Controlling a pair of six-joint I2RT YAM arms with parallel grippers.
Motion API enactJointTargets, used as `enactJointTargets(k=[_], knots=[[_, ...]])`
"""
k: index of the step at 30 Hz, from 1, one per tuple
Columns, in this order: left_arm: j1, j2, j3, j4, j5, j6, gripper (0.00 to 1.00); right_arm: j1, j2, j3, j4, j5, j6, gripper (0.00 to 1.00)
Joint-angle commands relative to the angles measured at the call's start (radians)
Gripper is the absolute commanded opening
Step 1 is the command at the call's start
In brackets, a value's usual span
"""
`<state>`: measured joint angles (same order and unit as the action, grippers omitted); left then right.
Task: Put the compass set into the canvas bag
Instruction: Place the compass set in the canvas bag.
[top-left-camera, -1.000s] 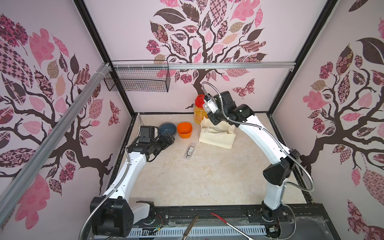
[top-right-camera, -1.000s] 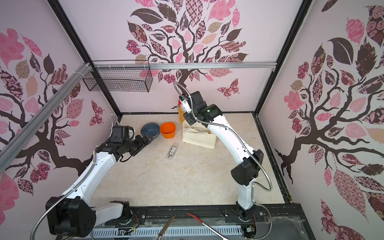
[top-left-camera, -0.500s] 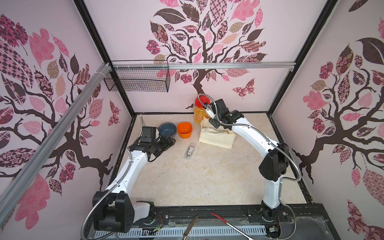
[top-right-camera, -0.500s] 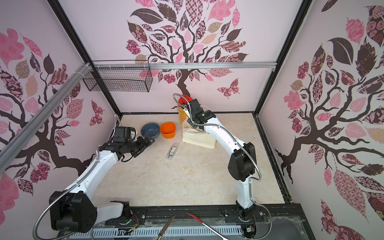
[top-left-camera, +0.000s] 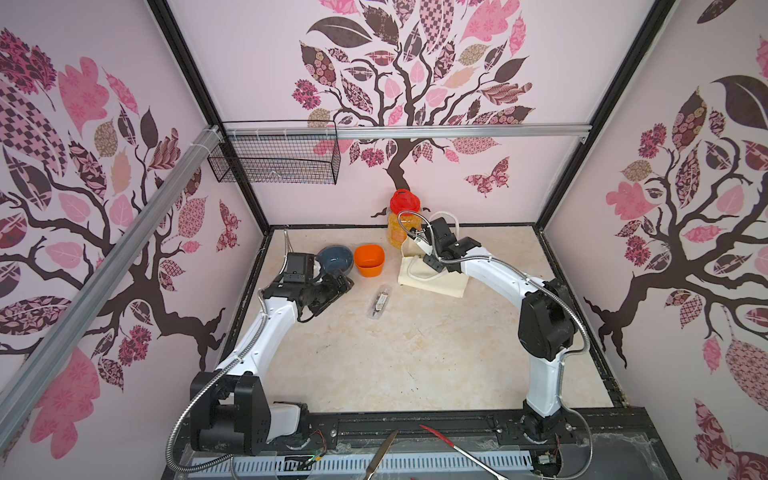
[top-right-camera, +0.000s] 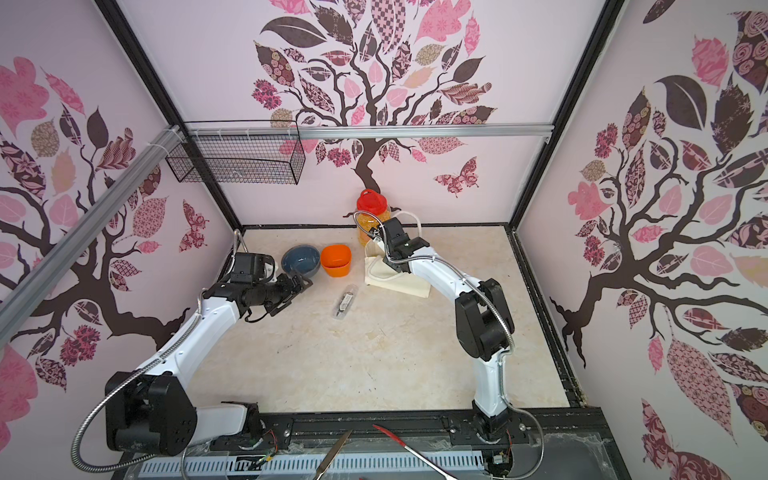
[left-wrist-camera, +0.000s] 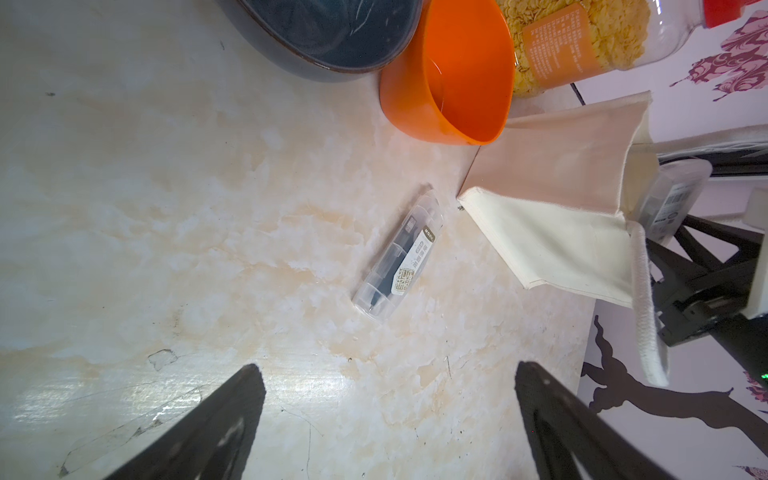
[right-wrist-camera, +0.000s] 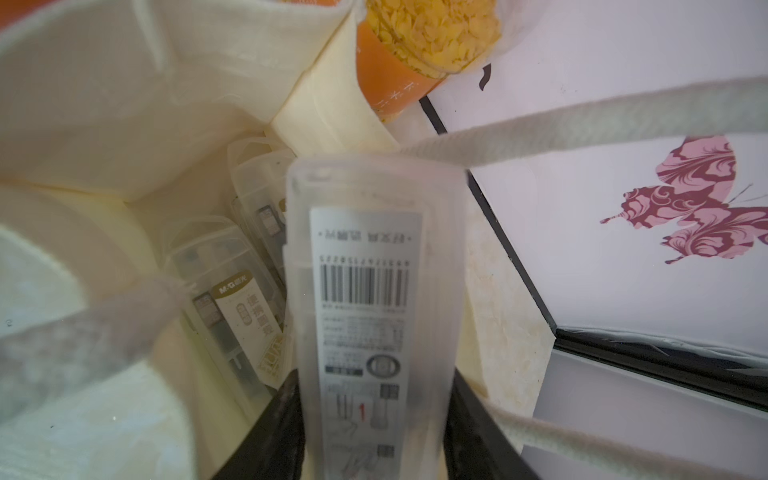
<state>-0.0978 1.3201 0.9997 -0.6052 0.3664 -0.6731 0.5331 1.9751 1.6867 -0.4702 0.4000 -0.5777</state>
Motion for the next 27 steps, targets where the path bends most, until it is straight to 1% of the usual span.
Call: enactJointTargets(k=[1,5,9,18,22,24,26,27], knots=[[0.002,0.004,-0.019,0.029,0.016,-0.002,0.98,-0.003,0.01,0.014,0.046,0.014,-0.005,0.48],[0.002,0.005,-0.022,0.026,0.02,-0.001,0.98,-0.006,0.026,0.016,0.04,-0.005,-0.004,0.51],[0.002,0.008,-0.03,0.025,0.026,0.0,0.98,-0.006,0.037,0.009,0.031,-0.036,-0.007,0.51],[0.002,0.022,-0.037,0.022,0.043,0.006,0.98,-0.007,0.049,-0.038,0.051,-0.024,-0.026,0.52],[0.0,0.023,-0.038,0.019,0.051,0.003,0.98,-0.007,0.053,-0.033,0.049,-0.024,-0.016,0.55],[-0.002,0.021,-0.042,0.021,0.051,0.004,0.98,-0.007,0.048,-0.032,0.051,-0.027,-0.014,0.58],[-0.003,0.022,-0.043,0.024,0.055,0.006,0.98,-0.008,0.045,-0.027,0.05,-0.032,-0.011,0.59],[-0.003,0.023,-0.044,0.023,0.06,0.01,0.98,-0.008,0.044,-0.026,0.05,-0.032,-0.01,0.61]])
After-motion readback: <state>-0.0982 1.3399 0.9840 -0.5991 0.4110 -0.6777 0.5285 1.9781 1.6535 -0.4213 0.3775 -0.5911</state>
